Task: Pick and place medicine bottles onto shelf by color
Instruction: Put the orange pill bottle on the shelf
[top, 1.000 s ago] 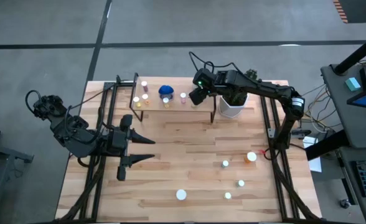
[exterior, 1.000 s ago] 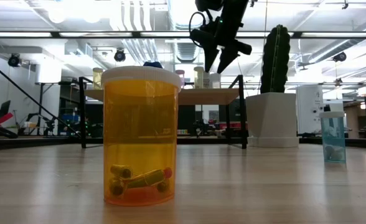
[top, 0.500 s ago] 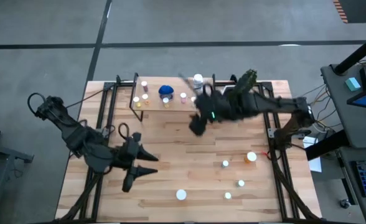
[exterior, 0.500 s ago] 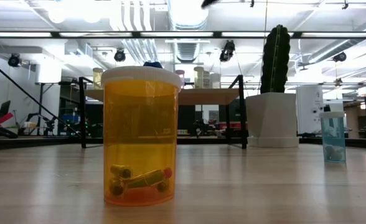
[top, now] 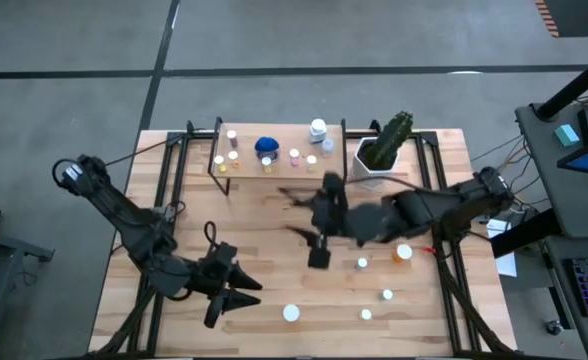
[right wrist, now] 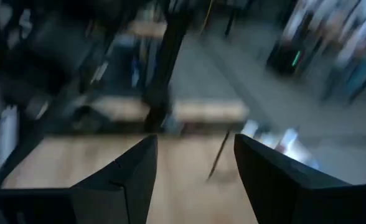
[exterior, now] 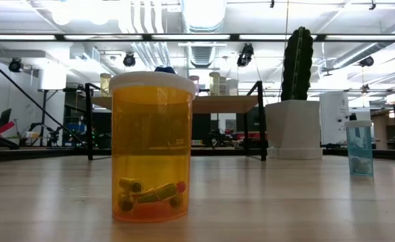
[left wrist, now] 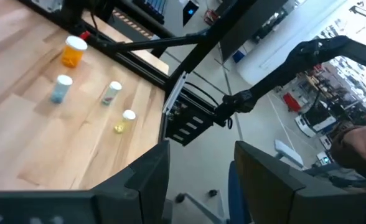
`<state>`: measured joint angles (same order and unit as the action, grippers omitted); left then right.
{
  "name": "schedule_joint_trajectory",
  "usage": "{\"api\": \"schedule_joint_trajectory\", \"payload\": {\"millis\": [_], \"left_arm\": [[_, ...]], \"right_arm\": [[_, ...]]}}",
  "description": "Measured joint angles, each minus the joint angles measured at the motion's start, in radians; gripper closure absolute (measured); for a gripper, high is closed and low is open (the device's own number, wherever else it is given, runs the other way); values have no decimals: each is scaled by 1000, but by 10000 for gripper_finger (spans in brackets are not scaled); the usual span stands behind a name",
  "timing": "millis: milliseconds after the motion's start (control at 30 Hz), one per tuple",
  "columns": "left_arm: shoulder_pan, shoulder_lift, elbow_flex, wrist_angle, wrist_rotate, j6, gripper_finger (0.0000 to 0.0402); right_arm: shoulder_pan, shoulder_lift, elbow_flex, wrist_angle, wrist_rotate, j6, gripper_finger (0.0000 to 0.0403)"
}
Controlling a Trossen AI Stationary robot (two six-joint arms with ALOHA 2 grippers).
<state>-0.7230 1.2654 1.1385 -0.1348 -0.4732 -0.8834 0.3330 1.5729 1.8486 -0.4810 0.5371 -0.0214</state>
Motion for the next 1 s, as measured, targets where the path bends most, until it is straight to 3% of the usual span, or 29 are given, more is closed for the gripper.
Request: {"api": "schedule_joint_trajectory", "payload": {"millis": [133, 267, 400, 767, 1000], "left_arm": [[17, 24, 0, 16, -20, -2, 237], [23, 67, 0, 102, -145, 0, 237], [22, 135, 1, 209, -266, 4, 237], [23, 255, 41, 284, -259, -76, 237], [23, 255, 75, 246, -228, -86, 237]], "right_arm": [[-49, -4, -15, 113, -68, -128, 200], [-65, -1, -49, 103, -172, -80, 200], [-58, -1, -99, 113, -178, -68, 200], [-54, -68, -187, 119, -236, -106, 200], [-54, -186, -363, 190, -261, -46, 200]]}}
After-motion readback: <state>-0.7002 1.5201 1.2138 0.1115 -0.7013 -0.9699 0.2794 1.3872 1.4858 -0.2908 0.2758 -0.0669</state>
